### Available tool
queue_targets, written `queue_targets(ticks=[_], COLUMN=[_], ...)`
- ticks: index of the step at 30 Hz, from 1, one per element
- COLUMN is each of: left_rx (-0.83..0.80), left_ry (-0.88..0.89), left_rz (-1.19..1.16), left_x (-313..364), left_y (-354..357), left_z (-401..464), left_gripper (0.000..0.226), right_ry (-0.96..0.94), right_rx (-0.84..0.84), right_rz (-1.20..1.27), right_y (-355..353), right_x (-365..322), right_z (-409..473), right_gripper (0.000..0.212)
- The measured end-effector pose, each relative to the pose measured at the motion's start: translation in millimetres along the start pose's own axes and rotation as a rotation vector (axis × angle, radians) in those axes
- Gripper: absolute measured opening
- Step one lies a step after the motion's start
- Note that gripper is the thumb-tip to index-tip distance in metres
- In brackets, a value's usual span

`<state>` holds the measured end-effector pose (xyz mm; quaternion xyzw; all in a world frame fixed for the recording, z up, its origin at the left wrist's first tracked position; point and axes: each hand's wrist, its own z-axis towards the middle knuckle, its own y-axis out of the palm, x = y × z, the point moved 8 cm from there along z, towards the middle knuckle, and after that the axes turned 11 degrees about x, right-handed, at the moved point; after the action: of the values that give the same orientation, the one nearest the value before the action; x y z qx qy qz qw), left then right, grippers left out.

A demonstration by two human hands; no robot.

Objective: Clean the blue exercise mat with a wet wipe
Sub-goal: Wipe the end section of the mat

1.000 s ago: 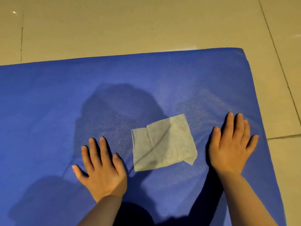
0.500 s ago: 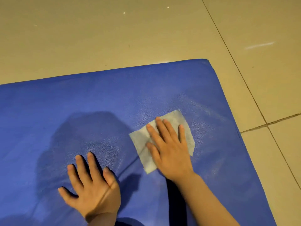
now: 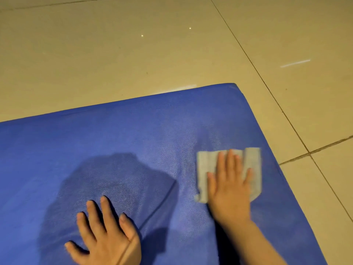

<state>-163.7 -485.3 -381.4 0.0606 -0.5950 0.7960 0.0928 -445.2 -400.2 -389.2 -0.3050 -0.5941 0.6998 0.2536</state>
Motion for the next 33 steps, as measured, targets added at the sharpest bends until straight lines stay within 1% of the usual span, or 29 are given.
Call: queue_targets(ticks=[1, 2, 4, 5, 6, 7, 8, 11, 12, 14, 16, 18, 19, 21, 24, 26, 27, 28, 29, 31, 33], left_rx=[0.014, 0.053, 0.086, 0.093, 0.134, 0.126, 0.12, -0.014, -0.054, -0.104, -0.121, -0.133, -0.135, -0.138, -0.125, -0.12, -0.116, -0.113, -0.113, -0.119, -0.119], left_ry=[-0.037, -0.034, 0.017, 0.036, 0.055, 0.053, 0.042, -0.105, -0.145, -0.167, -0.156, -0.161, -0.159, -0.149, -0.14, -0.144, -0.141, -0.135, -0.132, -0.135, -0.142], left_rz=[0.003, 0.029, 0.068, 0.102, 0.135, 0.147, 0.13, -0.02, -0.053, -0.054, -0.053, -0.047, -0.044, -0.038, -0.039, -0.034, -0.031, -0.029, -0.029, -0.026, -0.029], left_x=[-3, -3, 1, -2, -2, -4, -5, -3, -2, 0, 0, -2, -2, -1, -2, -2, -2, -2, -2, -3, -3], left_y=[4, 5, 6, 8, 5, 7, 7, 8, 7, 5, 4, 4, 3, 4, 4, 3, 3, 3, 4, 5, 5], left_z=[1, 1, 1, -2, -3, -3, -1, -2, -2, -2, -2, -3, -4, -3, -4, -5, -5, -4, -4, -4, -6], left_gripper=[0.051, 0.05, 0.049, 0.048, 0.048, 0.049, 0.05, 0.058, 0.061, 0.066, 0.066, 0.066, 0.066, 0.066, 0.065, 0.066, 0.066, 0.066, 0.066, 0.066, 0.067], right_ry=[-0.083, -0.198, -0.421, -0.521, -0.558, -0.551, -0.497, -0.236, -0.188, -0.123, -0.073, -0.052, -0.082, -0.223, -0.483, -0.609, -0.654, -0.653, -0.597, -0.35, -0.114], right_rx=[-0.009, 0.004, -0.026, -0.046, -0.064, -0.067, -0.053, -0.015, -0.031, -0.083, -0.085, -0.08, -0.073, -0.06, -0.084, -0.139, -0.135, -0.129, -0.11, -0.093, -0.151], right_rz=[0.071, 0.113, 0.146, 0.16, 0.173, 0.172, 0.159, 0.035, 0.005, -0.017, -0.021, -0.05, -0.052, -0.013, 0.133, 0.173, 0.162, 0.143, 0.106, -0.02, -0.137], right_y=[1, -1, -4, -5, -3, 0, -1, -12, -16, -17, -16, -16, -16, -18, -18, -16, -14, -12, -11, -14, -21], right_x=[-30, -60, -102, -106, -95, -72, -43, 57, 81, 112, 117, 98, 78, 23, -56, -68, -59, -40, -13, 58, 117], right_z=[-16, -32, -57, -57, -49, -36, -18, 24, 27, 18, -1, -23, -36, -69, -126, -131, -122, -107, -87, -41, -9], right_gripper=[0.063, 0.058, 0.059, 0.059, 0.058, 0.059, 0.061, 0.068, 0.07, 0.07, 0.073, 0.074, 0.073, 0.073, 0.069, 0.069, 0.068, 0.068, 0.068, 0.074, 0.082])
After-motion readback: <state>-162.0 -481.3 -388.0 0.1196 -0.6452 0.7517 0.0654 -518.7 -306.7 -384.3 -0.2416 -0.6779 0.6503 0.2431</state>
